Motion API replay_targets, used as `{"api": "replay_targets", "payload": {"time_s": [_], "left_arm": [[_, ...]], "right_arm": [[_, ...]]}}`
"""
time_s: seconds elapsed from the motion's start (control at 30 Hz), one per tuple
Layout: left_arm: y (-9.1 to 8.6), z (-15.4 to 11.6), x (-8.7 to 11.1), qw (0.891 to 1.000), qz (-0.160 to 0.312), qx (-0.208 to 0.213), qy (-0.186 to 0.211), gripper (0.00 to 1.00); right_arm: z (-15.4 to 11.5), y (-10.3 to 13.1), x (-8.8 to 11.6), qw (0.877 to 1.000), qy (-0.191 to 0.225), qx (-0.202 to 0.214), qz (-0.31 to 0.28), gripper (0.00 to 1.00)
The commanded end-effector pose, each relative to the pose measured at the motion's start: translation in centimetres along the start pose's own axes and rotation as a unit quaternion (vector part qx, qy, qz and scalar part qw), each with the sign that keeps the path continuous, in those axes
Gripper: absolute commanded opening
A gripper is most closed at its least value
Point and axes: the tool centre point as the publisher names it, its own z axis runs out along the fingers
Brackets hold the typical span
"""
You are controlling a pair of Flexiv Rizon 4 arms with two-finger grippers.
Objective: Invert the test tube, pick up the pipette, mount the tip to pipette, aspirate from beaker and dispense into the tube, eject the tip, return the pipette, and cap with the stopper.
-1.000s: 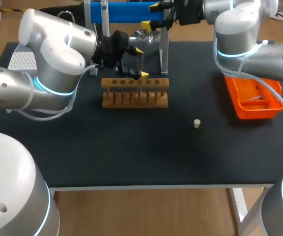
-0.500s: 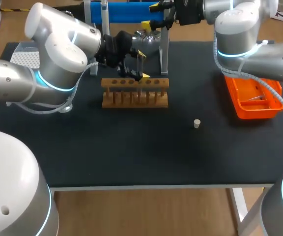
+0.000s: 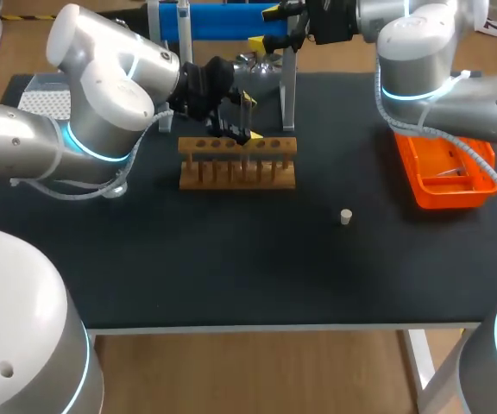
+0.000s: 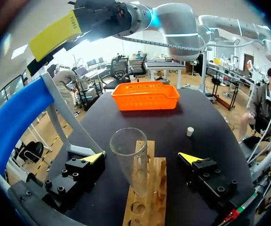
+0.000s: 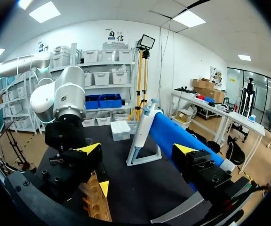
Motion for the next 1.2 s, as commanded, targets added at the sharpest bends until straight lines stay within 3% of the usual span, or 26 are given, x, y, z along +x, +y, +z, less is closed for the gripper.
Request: {"api": "replay_targets", "payload": {"time_s": [0.03,1.07,1.2], "left_arm": [[0.0,0.2,-0.2,1.0,-0.003,0.0,0.006,1.0],[0.1,0.1,-0.2,1.0,-0.006,-0.003,0.012,1.0],[0.1,0.1,-0.2,1.0,-0.006,-0.003,0.012,1.0]], "right_arm": [[-0.1,0.0,0.0,1.0,0.0,0.001,0.0,1.0],[-0.1,0.0,0.0,1.0,0.0,0.001,0.0,1.0],[-2.6,-1.5,1.6,1.0,-0.006,0.008,0.007,1.0]]}}
